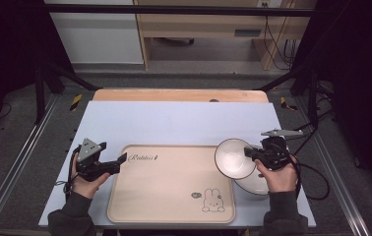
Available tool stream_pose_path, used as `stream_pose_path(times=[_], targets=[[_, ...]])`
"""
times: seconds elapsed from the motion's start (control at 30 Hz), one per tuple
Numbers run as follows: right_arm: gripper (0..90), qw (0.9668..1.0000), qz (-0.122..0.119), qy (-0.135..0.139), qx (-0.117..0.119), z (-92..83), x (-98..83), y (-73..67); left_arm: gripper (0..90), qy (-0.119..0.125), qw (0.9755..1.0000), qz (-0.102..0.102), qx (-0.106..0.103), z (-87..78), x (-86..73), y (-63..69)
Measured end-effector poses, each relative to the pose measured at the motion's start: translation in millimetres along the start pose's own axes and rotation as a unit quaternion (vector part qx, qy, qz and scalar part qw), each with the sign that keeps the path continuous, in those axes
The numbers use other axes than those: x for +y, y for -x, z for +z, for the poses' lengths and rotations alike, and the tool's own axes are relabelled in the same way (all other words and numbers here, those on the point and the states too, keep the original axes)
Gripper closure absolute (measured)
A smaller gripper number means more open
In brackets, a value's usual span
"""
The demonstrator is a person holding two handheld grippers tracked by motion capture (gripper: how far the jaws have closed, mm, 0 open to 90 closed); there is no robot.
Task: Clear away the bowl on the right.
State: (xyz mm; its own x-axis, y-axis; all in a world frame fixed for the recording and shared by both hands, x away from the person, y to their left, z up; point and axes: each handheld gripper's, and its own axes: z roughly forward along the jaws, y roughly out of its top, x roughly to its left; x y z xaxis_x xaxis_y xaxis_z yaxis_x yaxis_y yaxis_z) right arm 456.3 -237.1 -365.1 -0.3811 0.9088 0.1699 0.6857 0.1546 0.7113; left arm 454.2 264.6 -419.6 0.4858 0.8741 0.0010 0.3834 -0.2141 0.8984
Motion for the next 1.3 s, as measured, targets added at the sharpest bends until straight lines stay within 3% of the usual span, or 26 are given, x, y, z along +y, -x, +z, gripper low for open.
stream_pose_path(times=[0.9, 1.3], targets=[[82.2, 0.9995, -0.016, 0.015, 0.02, 11.1, 27.3, -25.7, 14.1, 0.004, 1.0, -0.002, -0.001, -1.0, 1.0, -0.3], [82.2, 0.999, -0.026, 0.012, 0.035, 28.1, 37.9, -40.0, 14.1, 0.005, 1.0, -0.002, -0.001, -1.5, 1.0, -0.5]])
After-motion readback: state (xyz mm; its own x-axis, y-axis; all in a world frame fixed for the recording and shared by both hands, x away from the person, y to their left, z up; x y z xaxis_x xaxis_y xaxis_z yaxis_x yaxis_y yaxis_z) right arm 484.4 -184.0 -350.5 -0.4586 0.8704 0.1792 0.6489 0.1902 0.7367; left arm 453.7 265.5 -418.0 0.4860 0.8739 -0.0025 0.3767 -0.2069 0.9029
